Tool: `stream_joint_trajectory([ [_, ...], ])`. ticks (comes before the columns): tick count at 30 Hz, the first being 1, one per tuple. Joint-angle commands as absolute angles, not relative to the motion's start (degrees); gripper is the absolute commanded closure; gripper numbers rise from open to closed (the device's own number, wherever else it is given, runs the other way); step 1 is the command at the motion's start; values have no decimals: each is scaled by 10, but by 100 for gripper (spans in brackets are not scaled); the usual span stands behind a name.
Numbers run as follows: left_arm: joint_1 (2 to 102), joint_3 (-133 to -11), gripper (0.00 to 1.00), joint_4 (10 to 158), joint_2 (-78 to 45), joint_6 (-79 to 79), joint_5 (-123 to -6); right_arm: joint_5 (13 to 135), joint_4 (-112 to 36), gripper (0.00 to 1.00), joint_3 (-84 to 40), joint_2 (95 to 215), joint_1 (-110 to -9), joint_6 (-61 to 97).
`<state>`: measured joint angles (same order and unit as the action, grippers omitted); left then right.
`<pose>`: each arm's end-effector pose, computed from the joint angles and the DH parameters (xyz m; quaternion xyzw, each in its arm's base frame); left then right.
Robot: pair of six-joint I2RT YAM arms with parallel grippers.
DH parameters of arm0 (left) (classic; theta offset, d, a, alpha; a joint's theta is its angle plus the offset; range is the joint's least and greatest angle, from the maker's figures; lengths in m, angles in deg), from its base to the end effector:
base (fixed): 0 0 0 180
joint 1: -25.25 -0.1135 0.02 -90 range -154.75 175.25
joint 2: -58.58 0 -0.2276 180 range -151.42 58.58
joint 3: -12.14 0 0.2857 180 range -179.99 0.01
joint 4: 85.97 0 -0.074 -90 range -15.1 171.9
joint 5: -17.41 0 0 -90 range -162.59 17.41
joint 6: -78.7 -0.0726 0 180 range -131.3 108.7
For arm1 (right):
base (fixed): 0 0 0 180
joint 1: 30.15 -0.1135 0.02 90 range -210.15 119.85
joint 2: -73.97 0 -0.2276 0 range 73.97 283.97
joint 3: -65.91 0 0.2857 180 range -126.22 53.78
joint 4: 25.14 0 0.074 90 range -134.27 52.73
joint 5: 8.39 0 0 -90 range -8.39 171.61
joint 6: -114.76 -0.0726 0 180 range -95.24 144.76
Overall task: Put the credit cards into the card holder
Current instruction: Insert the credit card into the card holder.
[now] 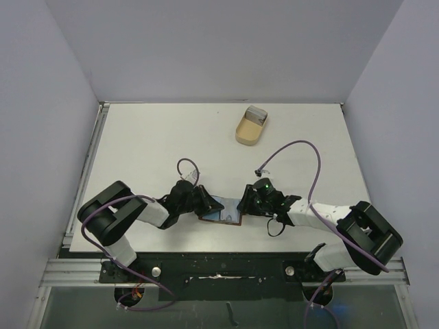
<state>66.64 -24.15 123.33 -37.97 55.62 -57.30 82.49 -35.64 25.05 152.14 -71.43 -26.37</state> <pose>0.2208 -0.2201 0.0175 -0.1266 0.8556 -0.4636 0.1921 0.2255 0.1964 0.0545 0.0828 0.9293 0.2548 0.2543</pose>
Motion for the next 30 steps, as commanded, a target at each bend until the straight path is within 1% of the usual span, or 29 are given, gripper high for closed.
stream_joint_trajectory([
  [1, 678, -259, 100, 1203, -376, 522, -568, 808, -329, 67, 263, 1516, -730, -287],
  [9, 679, -285, 99, 1156, -375, 494, -552, 807, -314, 68, 258, 1537, -736, -279],
  [12, 676, -287, 92, 1127, -355, 496, -559, 809, -316, 68, 257, 1537, -737, -277],
  [15, 669, -297, 78, 1071, -323, 487, -573, 814, -323, 68, 259, 1532, -737, -274],
  [18, 660, -312, 68, 1005, -286, 470, -589, 812, -332, 68, 254, 1530, -737, -260],
  [23, 638, -336, 61, 865, -220, 437, -637, 792, -338, 67, 246, 1529, -737, -240],
  [27, 618, -337, 60, 773, -163, 408, -683, 782, -340, 66, 248, 1528, -739, -235],
  [30, 603, -325, 60, 735, -139, 396, -697, 774, -336, 65, 248, 1535, -743, -234],
])
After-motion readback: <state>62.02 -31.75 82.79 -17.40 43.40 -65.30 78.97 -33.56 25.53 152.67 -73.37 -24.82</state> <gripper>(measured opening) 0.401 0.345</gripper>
